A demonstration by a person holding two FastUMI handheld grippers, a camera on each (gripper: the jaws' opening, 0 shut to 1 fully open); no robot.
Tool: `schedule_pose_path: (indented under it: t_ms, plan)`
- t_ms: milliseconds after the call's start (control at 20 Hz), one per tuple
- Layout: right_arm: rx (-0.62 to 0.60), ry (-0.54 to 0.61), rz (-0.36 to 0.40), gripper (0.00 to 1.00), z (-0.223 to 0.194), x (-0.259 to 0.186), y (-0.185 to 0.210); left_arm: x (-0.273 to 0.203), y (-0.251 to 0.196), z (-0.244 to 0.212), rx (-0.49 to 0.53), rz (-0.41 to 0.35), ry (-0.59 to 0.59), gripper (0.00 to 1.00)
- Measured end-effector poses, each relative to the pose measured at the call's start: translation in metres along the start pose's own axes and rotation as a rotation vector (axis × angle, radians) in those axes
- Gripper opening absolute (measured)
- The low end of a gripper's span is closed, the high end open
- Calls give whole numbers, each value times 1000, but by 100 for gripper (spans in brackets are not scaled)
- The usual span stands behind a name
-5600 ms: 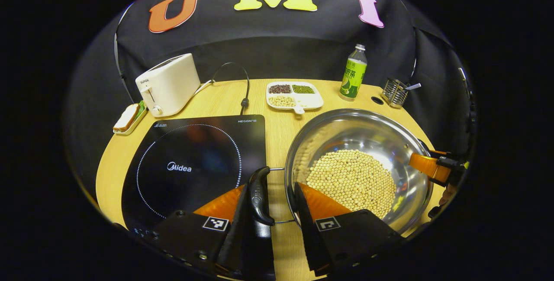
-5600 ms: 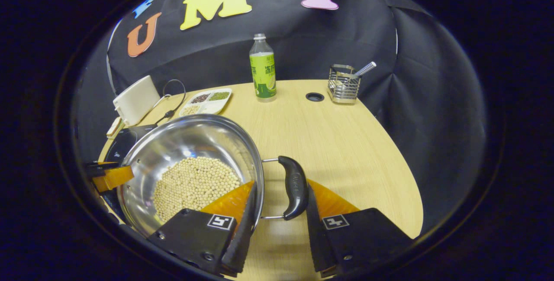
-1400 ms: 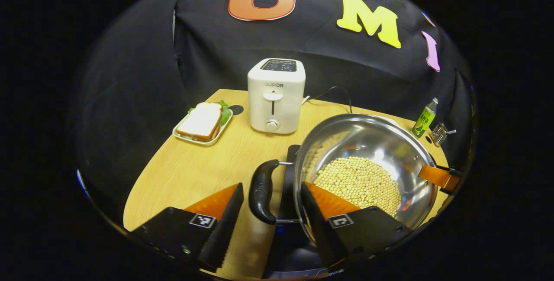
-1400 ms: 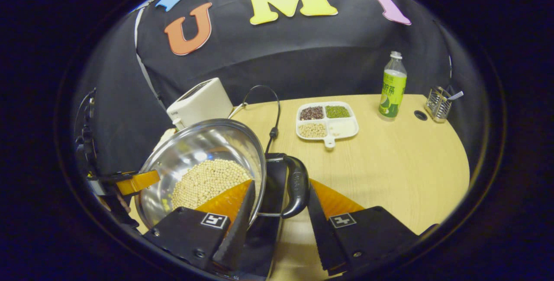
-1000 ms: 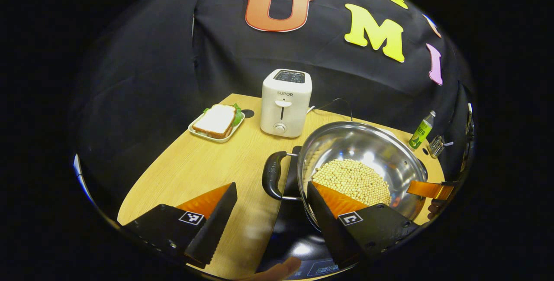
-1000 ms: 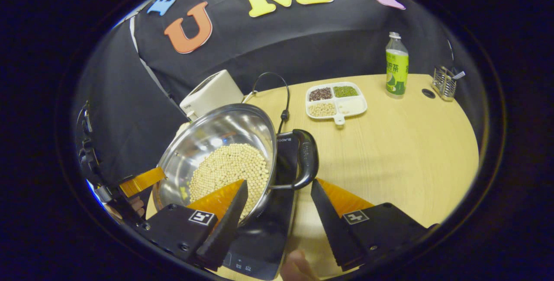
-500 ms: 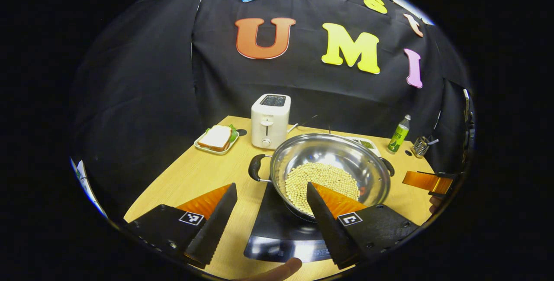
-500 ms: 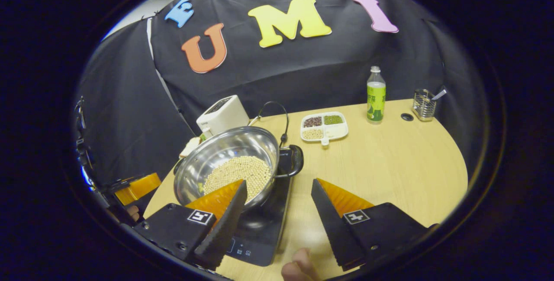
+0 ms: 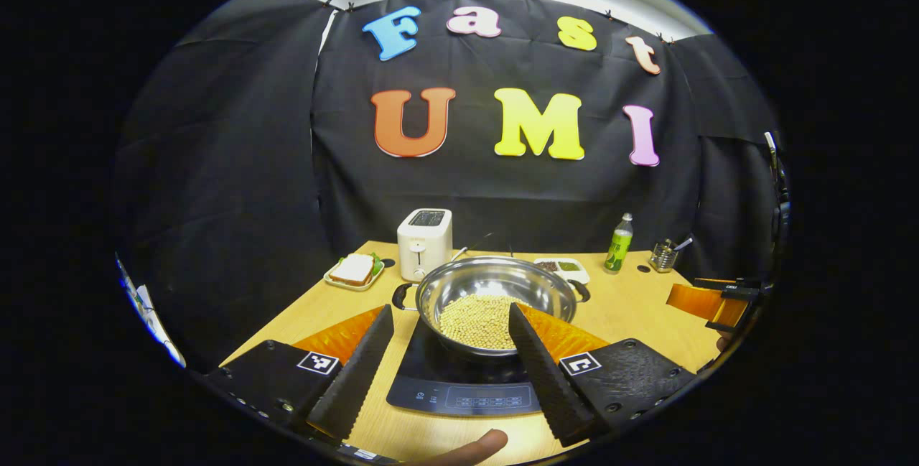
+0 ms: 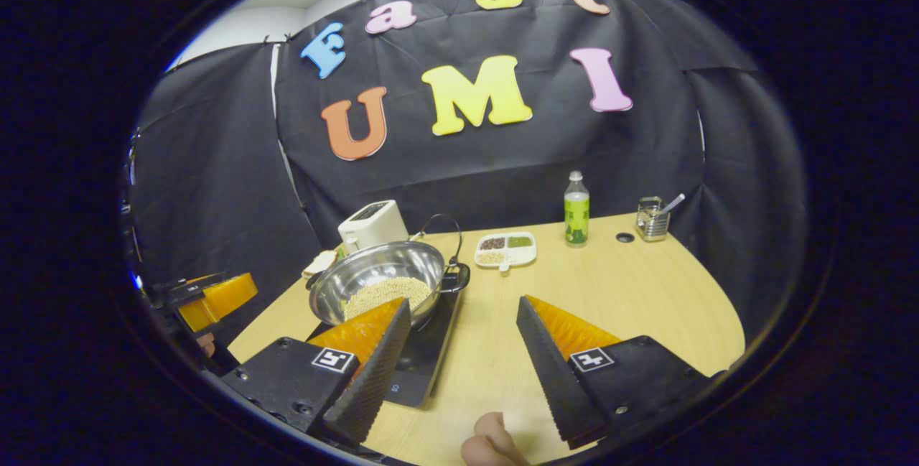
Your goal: First push the handle of the pot to place it horizontally, then grasp the pot with both hands and set it on the induction cooktop.
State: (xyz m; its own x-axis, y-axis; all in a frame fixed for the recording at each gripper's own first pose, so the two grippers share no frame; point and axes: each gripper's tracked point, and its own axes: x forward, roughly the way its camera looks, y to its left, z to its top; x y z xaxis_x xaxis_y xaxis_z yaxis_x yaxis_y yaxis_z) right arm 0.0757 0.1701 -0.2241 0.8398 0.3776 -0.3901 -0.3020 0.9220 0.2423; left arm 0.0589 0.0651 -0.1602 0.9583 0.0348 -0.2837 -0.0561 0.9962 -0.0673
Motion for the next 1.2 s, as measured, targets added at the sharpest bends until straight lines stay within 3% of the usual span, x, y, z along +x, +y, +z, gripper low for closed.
schedule_pose_path:
  t_ms: [300, 550, 750, 900, 950, 1000, 1050, 1100, 1200]
  plan:
    - [-13, -127, -20, 92, 36, -83, -20, -68, -32, 48, 19, -19, -143, 95]
    - [-35, -289, -100, 92, 75, -165, -52, -131, -63, 95, 45, -29, -298, 95]
    - [-34, -388, -124, 92, 90, -219, -60, -173, -87, 98, 50, -69, -368, 95]
    - [-68, -452, -98, 92, 96, -245, -51, -195, -84, 91, 63, -70, -392, 96]
    - [-82, -469, -100, 92, 95, -251, -50, -198, -83, 88, 66, -65, -396, 89]
    - [-96, -483, -107, 92, 93, -255, -49, -200, -82, 86, 67, -59, -398, 97]
    - [-108, -489, -113, 92, 92, -257, -47, -201, -82, 85, 66, -57, -399, 89]
    - [-119, -488, -118, 93, 88, -259, -45, -204, -82, 84, 65, -59, -398, 96]
    - [-127, -481, -112, 92, 80, -258, -38, -202, -85, 81, 62, -74, -397, 96]
